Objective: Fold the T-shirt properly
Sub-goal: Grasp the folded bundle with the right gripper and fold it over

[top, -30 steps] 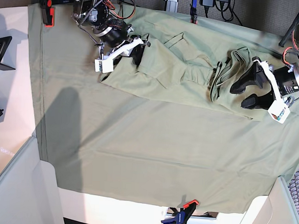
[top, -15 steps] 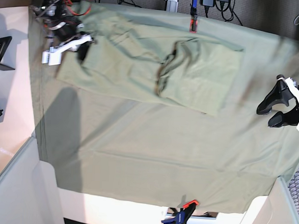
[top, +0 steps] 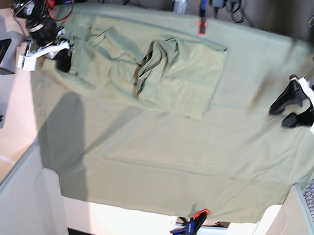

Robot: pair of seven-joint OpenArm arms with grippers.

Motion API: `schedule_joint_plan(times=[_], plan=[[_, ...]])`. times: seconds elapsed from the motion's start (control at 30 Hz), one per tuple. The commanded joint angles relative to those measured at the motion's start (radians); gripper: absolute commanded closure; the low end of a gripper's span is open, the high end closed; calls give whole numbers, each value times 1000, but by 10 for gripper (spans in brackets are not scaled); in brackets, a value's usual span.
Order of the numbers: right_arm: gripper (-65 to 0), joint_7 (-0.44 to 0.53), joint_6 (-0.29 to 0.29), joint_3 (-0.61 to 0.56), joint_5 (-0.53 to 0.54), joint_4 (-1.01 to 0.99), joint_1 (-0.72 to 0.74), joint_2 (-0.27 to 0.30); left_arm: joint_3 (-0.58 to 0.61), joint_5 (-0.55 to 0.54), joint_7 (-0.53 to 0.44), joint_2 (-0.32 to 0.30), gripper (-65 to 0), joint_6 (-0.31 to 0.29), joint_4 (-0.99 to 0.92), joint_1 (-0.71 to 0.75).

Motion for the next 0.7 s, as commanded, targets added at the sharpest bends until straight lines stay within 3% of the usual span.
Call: schedule_joint_plan(times=[0.0,0.1,0.23,0.4,0.57,0.67], plan=[[0,29,10,-10,31,64,11,-29,-11,-22,-21,-20,-404,-17,16,0],[0,26,14,-103,18,184,10,-142,-11,-40,-21,-20,-404,-17,16,19],[0,54,16,-363,-96,240,11,-268,-10,-59,-20,-23,-404,-17,16,38],[0,118,-21,-754,-435,178,20,-278,-10,-77,-20,-42,-404,-17,16,38],[0,142,-106,-922,-620,104,19,-279,-10,-90,-14,-50,-404,-17,16,38],[-331,145,-120,-932,-644,95,19,-279,-10,-100,-6,-50,-404,-17,16,38]])
